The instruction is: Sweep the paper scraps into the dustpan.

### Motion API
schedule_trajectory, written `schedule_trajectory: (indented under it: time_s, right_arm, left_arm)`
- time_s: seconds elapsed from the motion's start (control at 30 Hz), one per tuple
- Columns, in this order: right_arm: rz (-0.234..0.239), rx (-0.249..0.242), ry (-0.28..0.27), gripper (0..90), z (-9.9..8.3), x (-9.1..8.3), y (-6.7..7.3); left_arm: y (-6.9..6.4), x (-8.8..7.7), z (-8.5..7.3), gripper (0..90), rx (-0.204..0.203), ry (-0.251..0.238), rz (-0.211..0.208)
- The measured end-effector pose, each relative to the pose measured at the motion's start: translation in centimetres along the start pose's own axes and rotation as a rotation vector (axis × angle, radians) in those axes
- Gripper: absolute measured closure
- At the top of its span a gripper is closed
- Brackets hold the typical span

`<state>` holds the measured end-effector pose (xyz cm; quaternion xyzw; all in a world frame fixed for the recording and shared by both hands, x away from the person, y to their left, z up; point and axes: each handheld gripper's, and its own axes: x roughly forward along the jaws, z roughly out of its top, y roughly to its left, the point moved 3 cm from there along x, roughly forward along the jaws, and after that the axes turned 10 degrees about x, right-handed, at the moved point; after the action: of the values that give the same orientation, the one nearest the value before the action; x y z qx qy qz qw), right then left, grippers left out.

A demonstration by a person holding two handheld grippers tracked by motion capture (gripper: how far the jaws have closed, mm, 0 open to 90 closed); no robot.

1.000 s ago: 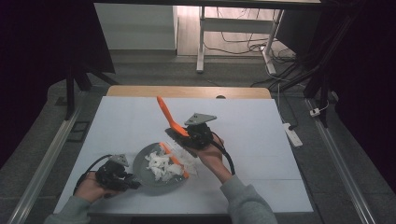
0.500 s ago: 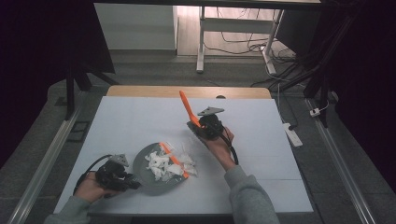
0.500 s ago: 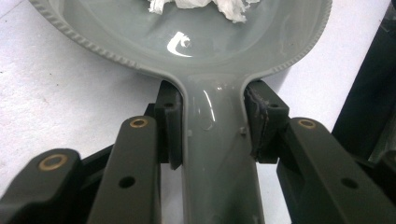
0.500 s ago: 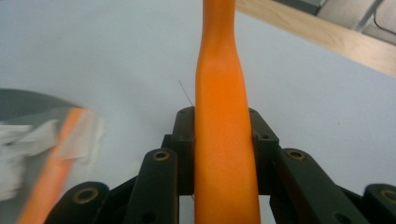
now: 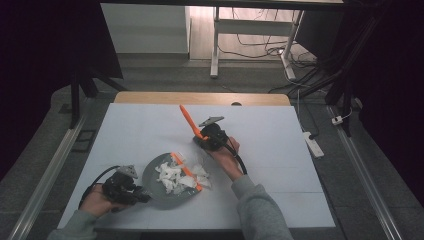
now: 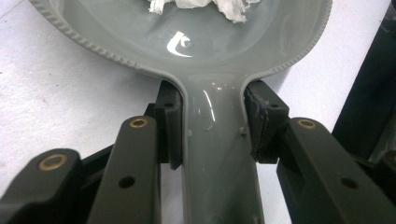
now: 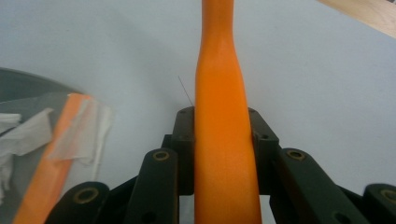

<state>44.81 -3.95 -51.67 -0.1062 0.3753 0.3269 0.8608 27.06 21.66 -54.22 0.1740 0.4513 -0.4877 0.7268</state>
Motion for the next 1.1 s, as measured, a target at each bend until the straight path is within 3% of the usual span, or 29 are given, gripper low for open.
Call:
schedule_trajectory:
  time_s: [0.13,0.5,0.6,0.73,0.87,1.1]
  right_arm:
    - [0.054,0.003,-0.007,70.4,-0.1,0.1,1.6]
    - [0.169,-0.106,0.007,70.3,-0.5,0.1,7.9]
    - [0.252,-0.096,-0.019,70.3,0.0,-1.0,8.7]
    - [0.264,-0.099,-0.098,70.3,1.2,-3.1,8.8]
    - [0.238,-0.093,-0.159,70.3,2.0,-4.8,7.7]
    - [0.212,-0.044,-0.146,70.3,1.3,-5.4,5.5]
  left_arm:
    - [0.0,0.1,0.0,61.2,0.001,0.001,0.000]
    - [0.0,0.1,0.0,61.2,0.001,0.000,-0.001]
    - [0.0,0.1,0.0,61.2,0.001,0.000,0.000]
    - [0.0,0.1,0.0,61.2,0.003,0.002,0.000]
    - [0.0,0.1,0.0,61.2,0.001,0.001,-0.001]
    - [0.0,0.1,0.0,61.2,0.000,0.003,-0.001]
